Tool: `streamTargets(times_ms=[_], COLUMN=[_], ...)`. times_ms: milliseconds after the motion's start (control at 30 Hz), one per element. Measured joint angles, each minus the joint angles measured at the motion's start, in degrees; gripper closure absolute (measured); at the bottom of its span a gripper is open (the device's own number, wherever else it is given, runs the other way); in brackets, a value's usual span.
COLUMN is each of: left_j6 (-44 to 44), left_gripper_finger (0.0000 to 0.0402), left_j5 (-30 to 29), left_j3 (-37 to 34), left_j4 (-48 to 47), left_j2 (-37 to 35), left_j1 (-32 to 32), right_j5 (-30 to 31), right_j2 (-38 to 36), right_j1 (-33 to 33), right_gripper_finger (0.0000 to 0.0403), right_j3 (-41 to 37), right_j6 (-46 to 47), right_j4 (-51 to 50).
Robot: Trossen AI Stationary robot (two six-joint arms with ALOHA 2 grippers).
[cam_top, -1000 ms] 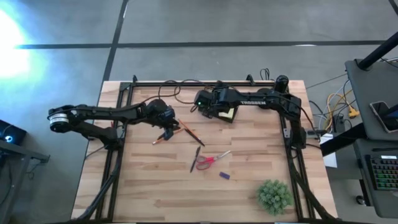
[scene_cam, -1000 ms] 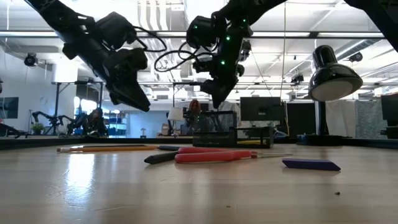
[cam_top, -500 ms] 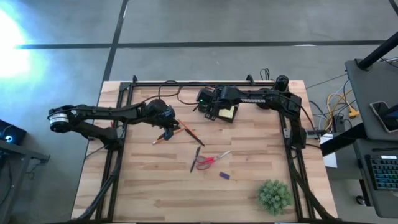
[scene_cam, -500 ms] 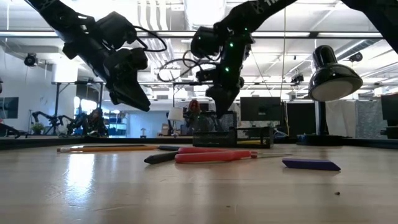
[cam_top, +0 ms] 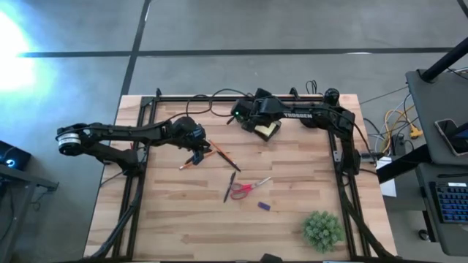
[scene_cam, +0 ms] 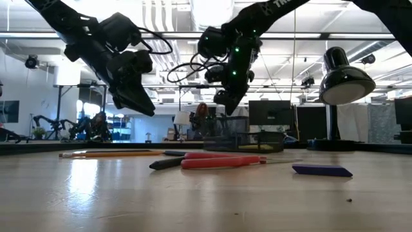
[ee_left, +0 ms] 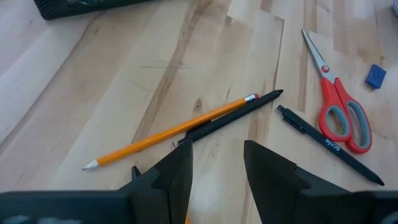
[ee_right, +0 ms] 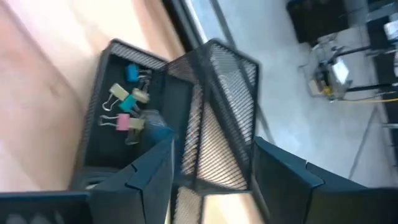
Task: Pick and place office supplies into organizer
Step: Put the blue binder clip into the desk organizer, then put the blue eraser into the desk organizer
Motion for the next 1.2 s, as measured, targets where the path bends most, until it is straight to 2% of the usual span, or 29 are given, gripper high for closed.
streamTargets(times_ms=[233,400,467,600,767,867,933,967,1100,1200], left_j6=[0.0,0.02,0.18,0.35,0.35,0.48,0.52,0.52,1.47,2.46], left_gripper_finger=[0.0272,0.0272,0.0272,0.0272,0.0272,0.0272,0.0272,0.0272,0.0272,0.0272], left_j5=[-0.02,-0.02,-0.02,-0.02,-0.02,-0.02,-0.02,-0.02,-0.01,0.0], left_j3=[-0.04,-0.04,-0.04,-0.04,-0.06,-0.08,-0.08,-0.08,-0.1,-0.1], left_j4=[-0.04,-0.04,-0.02,0.0,-0.02,-0.02,0.11,0.14,-0.12,-0.35], left_j2=[0.0,0.0,0.0,0.0,0.0,0.0,0.19,0.32,1.13,1.93], left_j1=[0.0,0.0,0.0,0.0,0.0,0.0,0.0,0.0,0.0,0.0], right_j5=[0.34,-1.98,-8.02,-24.94,-43.56,-50.16,-50.47,-48.71,-35.46,-31.68], right_j2=[-0.13,-0.33,-0.45,-0.63,-0.66,-0.63,-0.63,-0.63,-0.63,-0.3], right_j1=[0.74,1.94,2.95,7.26,14.12,19.99,24.93,27.52,37.32,42.06], right_gripper_finger=[0.0202,0.0202,0.0202,0.0202,0.0202,0.0202,0.0202,0.0202,0.0202,0.0202], right_j3=[4.38,8.91,9.55,7.47,1.84,-0.29,-0.87,-1.02,-1.63,-2.47], right_j6=[-1.47,7.04,10.68,20.6,54.65,65.93,65.64,63.39,51.49,46.59], right_j4=[-0.75,-9.26,-14.92,-24.03,-30.32,-28.23,-24.71,-23.04,-19.64,-19.19])
